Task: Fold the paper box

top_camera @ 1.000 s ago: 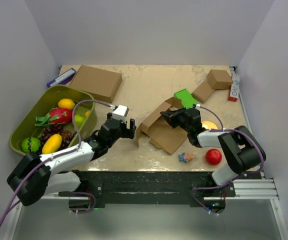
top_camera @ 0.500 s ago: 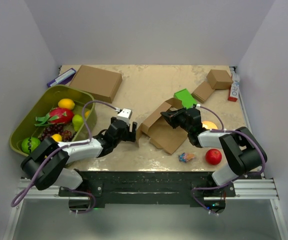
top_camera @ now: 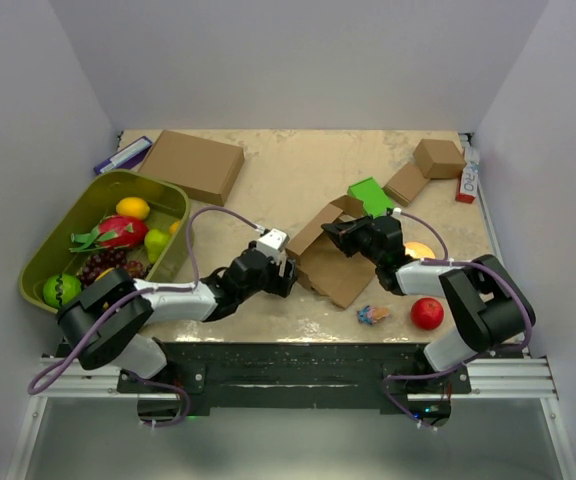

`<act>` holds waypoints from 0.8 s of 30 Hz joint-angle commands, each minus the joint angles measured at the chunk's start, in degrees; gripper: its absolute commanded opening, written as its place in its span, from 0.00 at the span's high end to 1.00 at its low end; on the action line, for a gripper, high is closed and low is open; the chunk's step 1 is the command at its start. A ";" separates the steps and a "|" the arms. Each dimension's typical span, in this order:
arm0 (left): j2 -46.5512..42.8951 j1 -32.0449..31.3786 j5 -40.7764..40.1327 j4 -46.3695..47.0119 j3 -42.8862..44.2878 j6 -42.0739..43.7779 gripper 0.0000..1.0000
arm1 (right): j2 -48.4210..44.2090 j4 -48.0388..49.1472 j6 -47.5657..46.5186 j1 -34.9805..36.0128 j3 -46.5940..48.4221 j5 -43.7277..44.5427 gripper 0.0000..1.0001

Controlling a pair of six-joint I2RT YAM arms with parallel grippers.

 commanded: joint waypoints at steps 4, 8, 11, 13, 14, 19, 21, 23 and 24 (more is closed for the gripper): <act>0.22 -0.89 1.59 10.71 -0.73 -0.10 0.20 | -1.56 -2.92 -1.44 -0.15 -0.47 1.34 1.00; 1.00 -0.89 0.09 15.46 -1.61 -0.27 0.20 | -1.56 -2.83 -1.53 -0.15 -0.38 1.25 1.00; 2.15 -0.89 -3.05 17.31 -1.44 -0.89 0.23 | -1.91 -3.01 -1.53 -0.15 -0.56 1.34 1.00; 3.11 -0.89 -4.91 17.05 -0.56 -2.29 0.25 | -2.09 -3.27 -1.53 -0.06 -0.47 1.42 1.00; 3.73 -0.89 -6.57 17.39 -0.47 -2.47 0.25 | -2.09 -3.36 -1.61 -0.15 -0.56 1.42 1.00; 4.79 -0.98 -12.29 19.41 -0.21 -4.66 0.30 | -2.62 -3.71 -1.70 -0.15 -0.82 1.69 1.00; 4.44 -0.98 -14.50 21.25 -1.43 -4.84 0.31 | -2.70 -3.80 -1.88 -0.15 -1.00 1.69 1.00; 4.52 -0.98 -11.89 25.73 -2.05 -3.62 0.30 | -2.53 -3.89 -1.88 -0.06 -1.09 1.69 1.00; 4.78 -0.98 -9.86 27.49 -2.23 -1.26 0.26 | -2.53 -3.89 -1.79 -0.15 -1.17 1.60 1.00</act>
